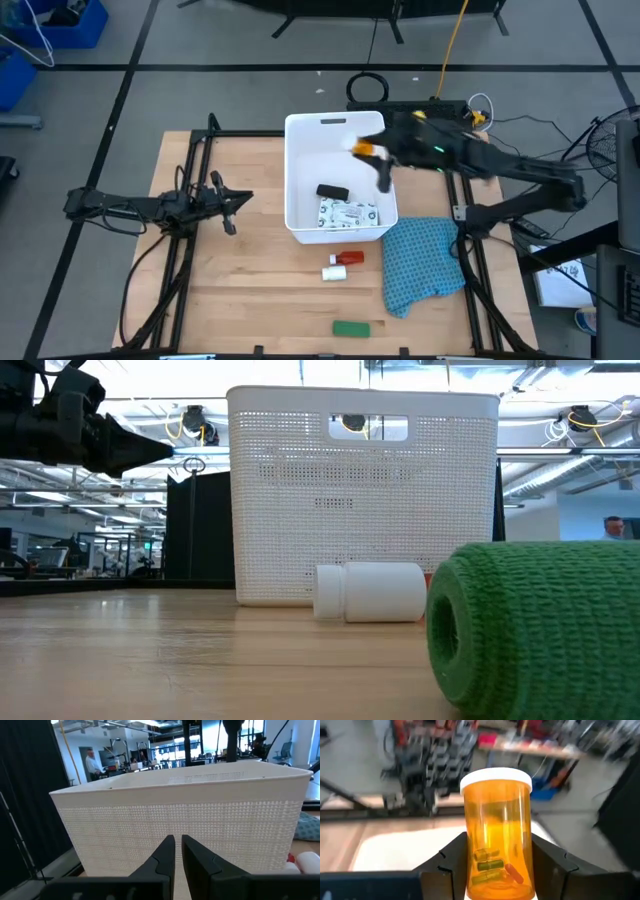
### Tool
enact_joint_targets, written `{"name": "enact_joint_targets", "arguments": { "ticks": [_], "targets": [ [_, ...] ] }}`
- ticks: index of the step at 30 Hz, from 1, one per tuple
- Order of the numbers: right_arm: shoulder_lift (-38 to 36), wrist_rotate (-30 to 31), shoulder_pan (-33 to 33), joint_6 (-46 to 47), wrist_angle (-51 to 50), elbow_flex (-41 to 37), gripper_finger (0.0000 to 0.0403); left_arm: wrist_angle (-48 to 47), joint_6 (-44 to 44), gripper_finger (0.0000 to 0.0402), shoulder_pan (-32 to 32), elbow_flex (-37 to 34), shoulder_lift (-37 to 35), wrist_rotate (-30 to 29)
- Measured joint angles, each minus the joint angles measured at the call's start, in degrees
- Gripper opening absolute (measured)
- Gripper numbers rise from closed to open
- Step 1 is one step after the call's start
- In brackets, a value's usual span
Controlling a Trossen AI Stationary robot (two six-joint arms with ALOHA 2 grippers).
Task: Pick & place medical supplies in basket/bin
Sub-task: Put the orange pill bottle into the white bin
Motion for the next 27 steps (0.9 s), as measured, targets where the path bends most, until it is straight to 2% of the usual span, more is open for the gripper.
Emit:
{"name": "enact_joint_targets", "arguments": {
  "ticks": [3,6,12,14,19,27],
  "targets": [
    [5.8,-8.0,-5.1,-1.4,-1.5,2.2,0.0154,-0.3,0.7,0.0037,0.0,0.0,0.0,-0.3],
    [10.4,-11.7,-9.0,-4.1,-1.7,2.9,0.0154,-0.3,1.5,0.0037,0.0,0.0,0.0,-0.4],
    [19.7,-12.2,-15.4,-4.9,-2.0,3.0,0.0154,-0.3,1.4,0.0037,0.0,0.0,0.0,-0.3],
    [22.6,-14.1,-16.6,-5.6,-2.2,3.0,0.0154,-0.4,1.4,0.0037,0.0,0.0,0.0,-0.3],
    [29.9,-15.1,-17.4,-7.9,-3.0,3.0,0.0154,-0.6,1.7,0.0037,0.0,0.0,0.0,-0.3],
    [37.8,-14.9,-17.6,-9.4,-3.8,3.0,0.0156,-2.0,1.5,0.0037,0.0,0.0,0.0,-0.4]
  ]
}}
